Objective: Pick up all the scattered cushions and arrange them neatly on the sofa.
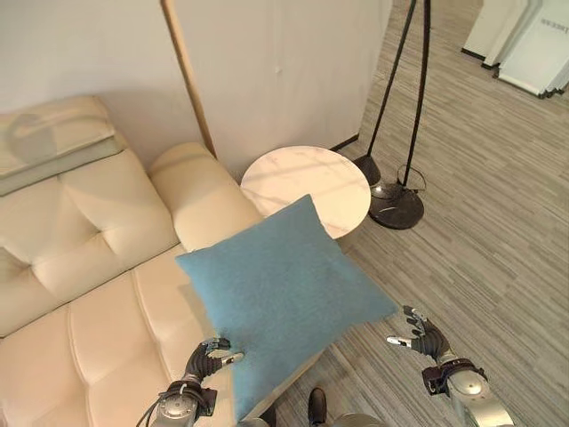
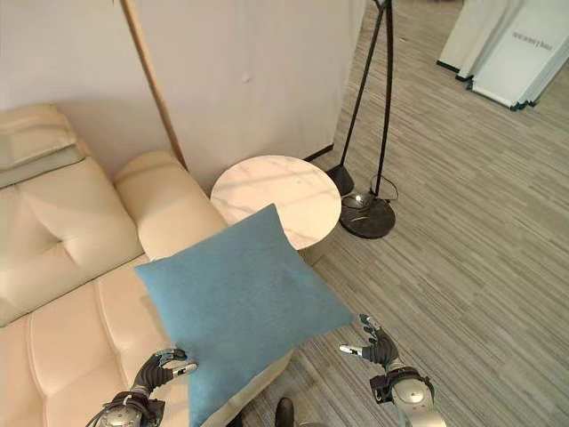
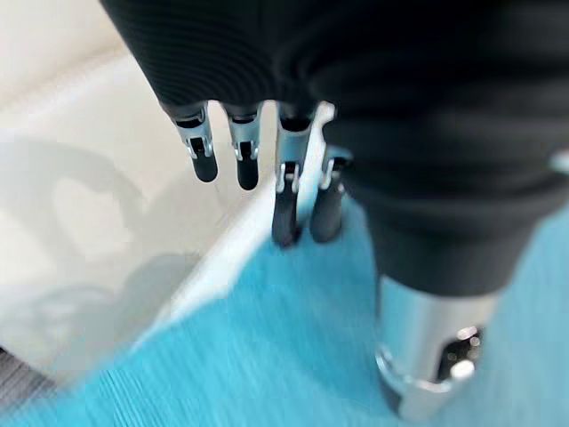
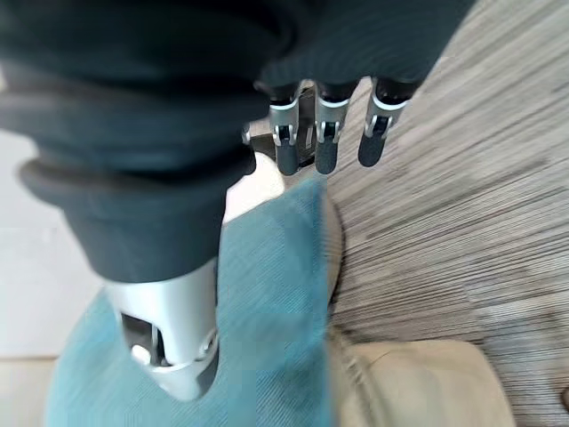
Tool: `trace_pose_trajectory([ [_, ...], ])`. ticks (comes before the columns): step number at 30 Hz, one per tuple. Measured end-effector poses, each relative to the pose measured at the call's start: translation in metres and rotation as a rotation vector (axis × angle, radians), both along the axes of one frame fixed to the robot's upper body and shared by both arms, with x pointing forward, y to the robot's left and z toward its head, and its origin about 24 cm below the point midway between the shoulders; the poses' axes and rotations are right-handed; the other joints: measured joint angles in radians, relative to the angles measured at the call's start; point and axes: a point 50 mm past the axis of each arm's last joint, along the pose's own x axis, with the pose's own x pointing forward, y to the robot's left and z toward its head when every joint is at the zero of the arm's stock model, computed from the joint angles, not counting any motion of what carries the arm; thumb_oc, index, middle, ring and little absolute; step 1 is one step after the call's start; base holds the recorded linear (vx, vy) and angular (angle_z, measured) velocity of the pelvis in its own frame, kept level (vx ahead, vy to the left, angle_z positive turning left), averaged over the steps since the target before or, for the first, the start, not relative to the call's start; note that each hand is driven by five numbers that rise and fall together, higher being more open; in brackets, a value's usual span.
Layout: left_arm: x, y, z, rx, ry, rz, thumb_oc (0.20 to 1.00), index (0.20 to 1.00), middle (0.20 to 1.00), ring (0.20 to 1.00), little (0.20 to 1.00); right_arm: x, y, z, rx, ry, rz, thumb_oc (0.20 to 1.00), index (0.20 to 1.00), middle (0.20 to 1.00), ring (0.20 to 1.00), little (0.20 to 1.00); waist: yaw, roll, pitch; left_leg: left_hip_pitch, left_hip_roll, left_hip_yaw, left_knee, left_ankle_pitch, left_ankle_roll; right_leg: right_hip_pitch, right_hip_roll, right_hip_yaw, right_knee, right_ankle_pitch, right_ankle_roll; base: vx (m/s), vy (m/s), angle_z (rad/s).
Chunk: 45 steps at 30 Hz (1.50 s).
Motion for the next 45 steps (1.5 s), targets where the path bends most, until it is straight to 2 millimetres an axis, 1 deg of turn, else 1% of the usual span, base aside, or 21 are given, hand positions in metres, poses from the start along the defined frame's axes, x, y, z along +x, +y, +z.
trace_pose_trajectory([
  [3, -0.001, 0.011, 0.002, 0.023, 0.002, 0.032, 1.000, 1.000, 1.000, 1.000, 1.000, 0.013, 0.004, 0.008, -0.002, -0.037, 0.019, 1.000, 1.000, 1.000, 1.000, 1.000, 0.007, -0.001, 0.001, -0.002, -0.012, -0.015, 0.001, -0.005, 0.017, -0.090, -0.039, -0.013, 0.195, -0.057, 0.070, 0.04, -0.015, 0.19],
  [5, 0.000, 0.016, 0.003, 0.029, -0.003, 0.049, 1.000, 1.000, 1.000, 1.000, 1.000, 0.016, 0.008, 0.012, 0.002, -0.057, 0.038, 1.000, 1.000, 1.000, 1.000, 1.000, 0.019, -0.002, -0.004, -0.010, -0.026, -0.046, 0.004, -0.007, 0.021, -0.138, -0.059, 0.030, 0.258, -0.082, 0.092, 0.06, -0.036, 0.33],
  [7, 0.007, 0.022, 0.008, 0.036, -0.025, 0.058, 1.000, 1.000, 1.000, 1.000, 1.000, 0.021, 0.016, 0.014, -0.004, -0.072, 0.084, 1.000, 1.000, 1.000, 1.000, 1.000, 0.016, -0.023, -0.009, -0.029, -0.032, -0.097, 0.016, 0.006, 0.035, -0.165, -0.075, 0.094, 0.222, -0.088, 0.089, 0.11, -0.075, 0.75],
  [8, 0.008, 0.022, 0.009, 0.038, -0.029, 0.059, 1.000, 1.000, 1.000, 1.000, 1.000, 0.022, 0.017, 0.015, -0.005, -0.073, 0.090, 1.000, 1.000, 1.000, 1.000, 1.000, 0.033, -0.028, -0.011, -0.034, -0.037, -0.124, 0.018, 0.018, 0.022, -0.169, -0.084, 0.097, 0.199, -0.086, 0.091, 0.15, -0.111, 0.84],
  [10, 0.018, 0.024, 0.013, 0.035, -0.050, 0.058, 1.000, 1.000, 1.000, 1.000, 1.000, 0.023, 0.016, 0.011, -0.023, -0.055, 0.092, 1.000, 1.000, 1.000, 1.000, 1.000, 0.026, -0.038, -0.011, -0.049, -0.048, -0.186, 0.024, 0.021, 0.019, -0.147, -0.101, 0.127, 0.091, -0.059, 0.099, 0.10, -0.108, 1.03],
  [11, 0.019, 0.027, 0.014, 0.044, -0.053, 0.058, 1.000, 1.000, 1.000, 1.000, 1.000, 0.026, 0.013, 0.007, -0.052, -0.027, 0.083, 1.000, 1.000, 1.000, 1.000, 1.000, 0.050, -0.051, -0.017, -0.042, -0.046, -0.205, 0.018, 0.020, 0.009, -0.102, -0.106, 0.093, 0.008, 0.055, 0.078, 0.16, -0.252, 1.00],
  [12, 0.017, 0.025, 0.013, 0.041, -0.048, 0.057, 1.000, 1.000, 1.000, 1.000, 1.000, 0.034, 0.008, 0.012, -0.082, -0.036, 0.080, 1.000, 1.000, 1.000, 1.000, 1.000, 0.055, -0.033, -0.006, -0.042, -0.028, -0.226, 0.016, 0.017, -0.008, -0.059, -0.087, 0.064, -0.058, 0.093, 0.062, 0.12, -0.207, 0.62],
  [13, 0.017, 0.024, 0.013, 0.040, -0.047, 0.053, 1.000, 1.000, 1.000, 1.000, 1.000, 0.038, 0.007, 0.013, -0.100, -0.035, 0.089, 1.000, 1.000, 1.000, 1.000, 1.000, 0.061, -0.023, -0.002, -0.057, -0.022, -0.247, 0.021, 0.012, -0.022, -0.042, -0.080, 0.040, -0.092, 0.104, 0.052, 0.05, -0.246, 0.57],
  [14, 0.025, 0.020, 0.016, 0.038, -0.064, 0.028, 1.000, 1.000, 1.000, 1.000, 1.000, 0.038, 0.003, 0.015, -0.123, -0.032, 0.097, 1.000, 1.000, 1.000, 1.000, 1.000, 0.045, -0.030, -0.001, -0.070, -0.018, -0.259, 0.026, 0.014, -0.030, -0.033, -0.074, 0.026, -0.129, 0.123, 0.040, -0.07, -0.105, 0.42],
  [15, 0.031, 0.016, 0.018, 0.035, -0.080, 0.006, 1.000, 1.000, 1.000, 1.000, 1.000, 0.043, 0.002, 0.018, -0.132, -0.041, 0.105, 1.000, 1.000, 1.000, 1.000, 1.000, 0.060, -0.026, 0.005, -0.082, -0.009, -0.262, 0.024, 0.035, -0.026, -0.035, -0.067, 0.011, -0.142, 0.130, 0.030, -0.09, -0.138, 0.34],
  [18, 0.057, -0.002, 0.029, 0.017, -0.145, -0.071, 1.000, 1.000, 1.000, 1.000, 1.000, 0.068, 0.012, 0.034, -0.156, -0.105, 0.146, 1.000, 1.000, 1.000, 1.000, 1.000, 0.059, -0.026, 0.039, -0.135, 0.008, -0.267, 0.031, 0.046, -0.043, -0.082, -0.047, 0.004, -0.148, 0.139, 0.018, -0.08, -0.078, 0.08],
  [19, 0.074, -0.015, 0.038, 0.006, -0.193, -0.122, 1.000, 1.000, 1.000, 1.000, 1.000, 0.081, 0.019, 0.043, -0.180, -0.139, 0.176, 1.000, 1.000, 1.000, 1.000, 1.000, 0.058, -0.024, 0.064, -0.156, 0.014, -0.275, 0.034, 0.053, -0.052, -0.100, -0.041, -0.004, -0.148, 0.149, 0.005, -0.06, -0.050, 0.10],
  [23, 0.099, -0.035, 0.054, -0.021, -0.281, -0.169, 1.000, 1.000, 1.000, 1.000, 1.000, 0.091, 0.032, 0.052, -0.191, -0.177, 0.211, 1.000, 1.000, 1.000, 1.000, 1.000, 0.048, -0.020, 0.091, -0.162, 0.028, -0.281, 0.030, 0.058, -0.061, -0.106, -0.029, -0.016, -0.148, 0.148, 0.004, 0.00, -0.010, 0.04],
  [26, 0.101, -0.040, 0.058, -0.037, -0.309, -0.171, 1.000, 1.000, 1.000, 1.000, 1.000, 0.086, 0.037, 0.062, -0.158, -0.236, 0.219, 1.000, 1.000, 1.000, 1.000, 1.000, 0.023, -0.019, 0.095, -0.145, 0.033, -0.272, 0.002, 0.055, -0.075, -0.106, -0.024, -0.006, -0.148, 0.148, 0.004, 0.05, 0.013, -0.10],
  [28, 0.085, -0.032, 0.052, -0.038, -0.288, -0.125, 1.000, 1.000, 1.000, 1.000, 1.000, 0.077, 0.042, 0.069, -0.118, -0.287, 0.234, 1.000, 1.000, 1.000, 1.000, 1.000, 0.013, -0.021, 0.095, -0.127, 0.035, -0.244, -0.001, 0.052, -0.072, -0.100, -0.021, 0.016, -0.148, 0.148, 0.005, 0.10, 0.036, -0.35],
  [31, 0.067, -0.019, 0.045, -0.037, -0.261, -0.057, 1.000, 1.000, 1.000, 1.000, 1.000, 0.055, 0.028, 0.075, -0.082, -0.326, 0.176, 1.000, 1.000, 1.000, 1.000, 1.000, 0.005, -0.022, 0.093, -0.086, 0.035, -0.219, -0.001, 0.041, -0.059, -0.069, -0.020, 0.043, -0.148, 0.146, 0.006, 0.08, 0.029, -0.26],
  [34, 0.057, -0.010, 0.040, -0.022, -0.230, -0.019, 1.000, 1.000, 1.000, 1.000, 1.000, 0.053, 0.019, 0.078, -0.086, -0.346, 0.138, 1.000, 1.000, 1.000, 1.000, 1.000, -0.009, -0.040, 0.076, -0.071, 0.034, -0.202, -0.007, 0.034, -0.054, -0.060, -0.021, 0.060, -0.148, 0.144, 0.009, 0.05, -0.002, -0.16],
  [37, 0.056, -0.011, 0.040, -0.024, -0.227, -0.021, 1.000, 1.000, 1.000, 1.000, 1.000, 0.052, 0.019, 0.073, -0.089, -0.321, 0.138, 1.000, 1.000, 1.000, 1.000, 1.000, -0.008, -0.056, 0.049, -0.071, 0.033, -0.201, -0.007, 0.034, -0.053, -0.061, -0.021, 0.065, -0.148, 0.144, 0.009, 0.02, -0.008, -0.06],
  [39, 0.055, -0.011, 0.039, -0.023, -0.222, -0.021, 1.000, 1.000, 1.000, 1.000, 1.000, 0.057, 0.018, 0.059, -0.109, -0.257, 0.142, 1.000, 1.000, 1.000, 1.000, 1.000, -0.004, -0.062, 0.020, -0.071, 0.032, -0.200, -0.007, 0.032, -0.051, -0.061, -0.022, 0.067, -0.148, 0.144, 0.009, 0.01, -0.038, 0.01],
  [42, 0.056, -0.016, 0.038, -0.025, -0.216, -0.048, 1.000, 1.000, 1.000, 1.000, 1.000, 0.061, 0.021, 0.039, -0.144, -0.152, 0.171, 1.000, 1.000, 1.000, 1.000, 1.000, 0.024, -0.046, 0.004, -0.093, 0.032, -0.207, -0.007, 0.035, -0.054, -0.076, -0.022, 0.062, -0.148, 0.146, 0.011, -0.11, -0.061, 0.06],
  [45, 0.068, -0.030, 0.042, -0.034, -0.235, -0.119, 1.000, 1.000, 1.000, 1.000, 1.000, 0.073, 0.030, 0.034, -0.152, -0.112, 0.193, 1.000, 1.000, 1.000, 1.000, 1.000, 0.048, -0.025, 0.010, -0.148, 0.027, -0.227, 0.000, 0.061, -0.053, -0.128, -0.028, 0.049, -0.148, 0.161, 0.011, -0.15, -0.022, 0.19],
])
